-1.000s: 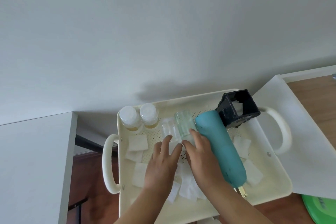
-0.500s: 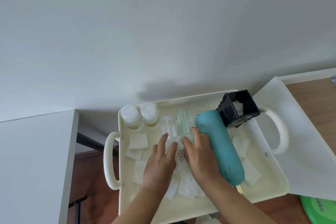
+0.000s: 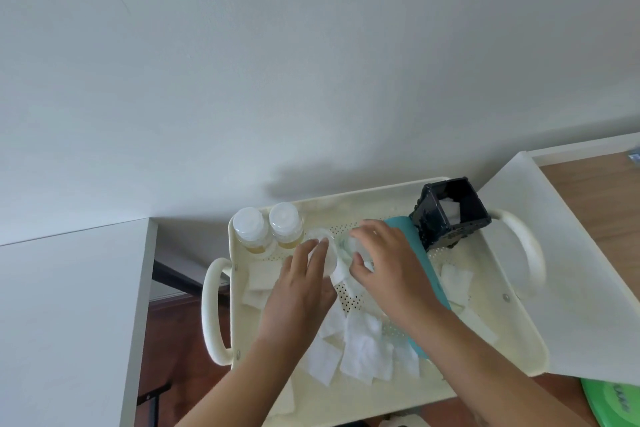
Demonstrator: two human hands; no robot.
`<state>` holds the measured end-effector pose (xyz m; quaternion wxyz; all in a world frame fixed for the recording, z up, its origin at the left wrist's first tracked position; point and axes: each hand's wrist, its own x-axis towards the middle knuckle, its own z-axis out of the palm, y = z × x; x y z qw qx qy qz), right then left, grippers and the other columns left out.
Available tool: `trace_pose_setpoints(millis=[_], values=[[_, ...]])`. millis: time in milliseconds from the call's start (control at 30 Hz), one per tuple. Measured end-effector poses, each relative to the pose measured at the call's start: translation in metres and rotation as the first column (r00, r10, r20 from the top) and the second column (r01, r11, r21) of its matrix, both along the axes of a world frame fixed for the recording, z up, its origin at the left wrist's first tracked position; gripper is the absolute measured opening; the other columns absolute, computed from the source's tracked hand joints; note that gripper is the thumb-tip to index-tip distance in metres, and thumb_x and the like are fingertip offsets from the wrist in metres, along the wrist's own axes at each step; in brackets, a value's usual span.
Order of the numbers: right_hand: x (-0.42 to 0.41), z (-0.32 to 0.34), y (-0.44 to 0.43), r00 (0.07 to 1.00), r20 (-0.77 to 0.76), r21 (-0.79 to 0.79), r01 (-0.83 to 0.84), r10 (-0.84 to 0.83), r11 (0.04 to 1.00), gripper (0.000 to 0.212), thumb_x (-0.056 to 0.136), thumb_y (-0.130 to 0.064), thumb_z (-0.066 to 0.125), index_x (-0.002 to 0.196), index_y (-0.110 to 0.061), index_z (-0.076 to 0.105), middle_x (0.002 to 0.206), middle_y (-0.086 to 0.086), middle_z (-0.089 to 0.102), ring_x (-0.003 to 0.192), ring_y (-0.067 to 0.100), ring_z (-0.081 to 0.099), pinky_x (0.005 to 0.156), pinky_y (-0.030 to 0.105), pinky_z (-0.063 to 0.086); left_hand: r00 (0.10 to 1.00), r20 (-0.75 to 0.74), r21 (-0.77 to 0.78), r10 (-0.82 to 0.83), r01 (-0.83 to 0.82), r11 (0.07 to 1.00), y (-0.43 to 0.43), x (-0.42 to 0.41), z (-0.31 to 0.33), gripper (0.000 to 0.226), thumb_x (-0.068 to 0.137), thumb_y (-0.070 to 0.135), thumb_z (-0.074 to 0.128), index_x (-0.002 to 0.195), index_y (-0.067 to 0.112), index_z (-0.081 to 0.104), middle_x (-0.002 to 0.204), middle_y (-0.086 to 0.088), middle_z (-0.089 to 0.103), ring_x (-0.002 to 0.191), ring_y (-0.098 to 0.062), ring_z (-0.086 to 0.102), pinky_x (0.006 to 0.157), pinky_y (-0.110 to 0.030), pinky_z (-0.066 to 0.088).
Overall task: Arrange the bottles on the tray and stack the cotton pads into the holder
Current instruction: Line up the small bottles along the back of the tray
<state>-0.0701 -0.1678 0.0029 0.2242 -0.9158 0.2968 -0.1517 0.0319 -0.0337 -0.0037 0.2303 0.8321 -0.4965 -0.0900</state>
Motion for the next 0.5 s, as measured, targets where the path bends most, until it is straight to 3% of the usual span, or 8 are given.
trace_pose_setpoints(millis=[167, 300, 367, 500], values=[[0.014, 0.001, -0.023, 0.998, 0.008, 0.139, -0.061, 0.060, 0.988, 0.035, 0.093, -0.021, 0.057, 0.128, -0.021, 0.058, 0.137, -0.002, 0.050, 0.123, 0.018, 0.047, 0.093, 0.022, 0.036, 0.991, 0.128, 0.083, -0.038, 0.027, 0.996, -0.022, 0.023, 0.021, 0.056, 0.089, 0.017, 0.060, 0.142, 0.008, 0.044, 0.137, -0.004, 0.054, 0.110, -0.030, 0.051, 0.089, -0.038, 0.049], [0.016, 0.003, -0.035, 0.994, -0.031, 0.273, -0.094, 0.106, 0.957, 0.038, 0.095, -0.027, 0.056, 0.133, -0.029, 0.054, 0.144, -0.005, 0.043, 0.128, 0.012, 0.045, 0.096, 0.021, 0.034, 0.952, 0.291, 0.169, -0.095, 0.046, 0.984, -0.034, 0.041, 0.028, 0.052, 0.089, 0.028, 0.057, 0.139, 0.016, 0.047, 0.132, 0.005, 0.059, 0.110, -0.028, 0.045, 0.094, -0.037, 0.035], [0.013, 0.005, -0.039, 0.987, -0.067, 0.335, -0.114, 0.144, 0.935, 0.043, 0.094, -0.027, 0.058, 0.136, -0.034, 0.050, 0.146, -0.008, 0.039, 0.125, 0.009, 0.046, 0.098, 0.022, 0.035, 0.938, 0.322, 0.204, -0.130, 0.065, 0.977, -0.040, 0.050, 0.031, 0.052, 0.089, 0.030, 0.056, 0.138, 0.018, 0.047, 0.133, 0.006, 0.057, 0.116, -0.027, 0.042, 0.097, -0.038, 0.031], [0.013, 0.010, -0.045, 0.981, -0.090, 0.357, -0.128, 0.171, 0.925, 0.047, 0.094, -0.017, 0.058, 0.136, -0.035, 0.048, 0.139, -0.012, 0.041, 0.100, 0.002, 0.045, 0.091, 0.022, 0.041, 0.948, 0.256, 0.270, -0.188, 0.117, 0.956, -0.053, 0.065, 0.035, 0.051, 0.090, 0.034, 0.056, 0.139, 0.022, 0.046, 0.138, 0.005, 0.053, 0.127, -0.025, 0.035, 0.107, -0.042, 0.022]])
